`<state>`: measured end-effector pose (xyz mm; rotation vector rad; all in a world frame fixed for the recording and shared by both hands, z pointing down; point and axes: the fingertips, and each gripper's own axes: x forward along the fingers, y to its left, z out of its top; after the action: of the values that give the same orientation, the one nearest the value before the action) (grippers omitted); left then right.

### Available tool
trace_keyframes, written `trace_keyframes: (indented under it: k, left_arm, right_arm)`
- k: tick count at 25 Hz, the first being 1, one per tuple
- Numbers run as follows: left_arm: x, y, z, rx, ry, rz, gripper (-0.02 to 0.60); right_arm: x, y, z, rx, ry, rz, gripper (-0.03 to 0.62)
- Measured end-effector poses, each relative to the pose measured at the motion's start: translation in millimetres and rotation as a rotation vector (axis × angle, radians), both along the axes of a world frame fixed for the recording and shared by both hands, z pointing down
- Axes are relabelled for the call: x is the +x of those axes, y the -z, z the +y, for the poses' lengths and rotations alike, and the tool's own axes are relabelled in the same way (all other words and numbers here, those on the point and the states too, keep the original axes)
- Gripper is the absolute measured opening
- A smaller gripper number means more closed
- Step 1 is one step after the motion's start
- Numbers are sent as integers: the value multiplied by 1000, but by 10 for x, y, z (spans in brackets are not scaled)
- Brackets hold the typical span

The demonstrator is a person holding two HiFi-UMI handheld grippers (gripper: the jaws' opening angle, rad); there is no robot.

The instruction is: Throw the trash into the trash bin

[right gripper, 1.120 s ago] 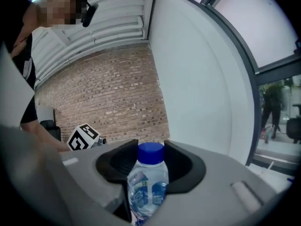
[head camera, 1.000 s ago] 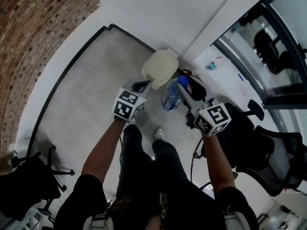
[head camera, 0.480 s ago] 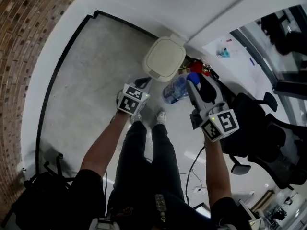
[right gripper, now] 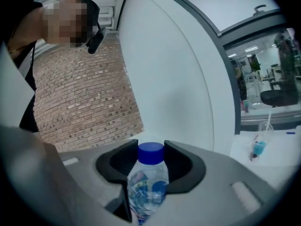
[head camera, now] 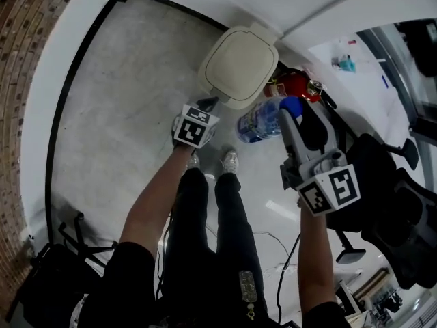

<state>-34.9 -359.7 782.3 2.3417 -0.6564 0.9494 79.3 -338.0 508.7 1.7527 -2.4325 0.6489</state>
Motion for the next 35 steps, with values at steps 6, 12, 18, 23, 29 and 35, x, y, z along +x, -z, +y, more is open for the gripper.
trace_keyframes:
  k: [6, 12, 18, 23, 29, 35]
  left_arm:
    - [60, -356, -58, 18, 15, -56, 6]
    - [81, -436, -74, 65, 10, -87, 5]
    - [38, -357, -102, 23, 56, -50, 5]
    - [12, -79, -195, 36, 81, -26, 5]
    - [-38, 317, -370, 47, 91, -2, 5]
    - [-84, 519, -422, -5, 92, 9, 5]
  right_arm:
    - [114, -215, -42, 17, 2, -29, 173]
    - [194, -266, -107, 25, 23, -28, 173]
    - [238, -276, -123, 28, 2, -36, 173]
    - [246, -218, -323, 52, -16, -33, 173]
    - [170, -337, -756, 98, -54, -30, 173]
    - [40, -985, -1151, 70, -76, 18, 173]
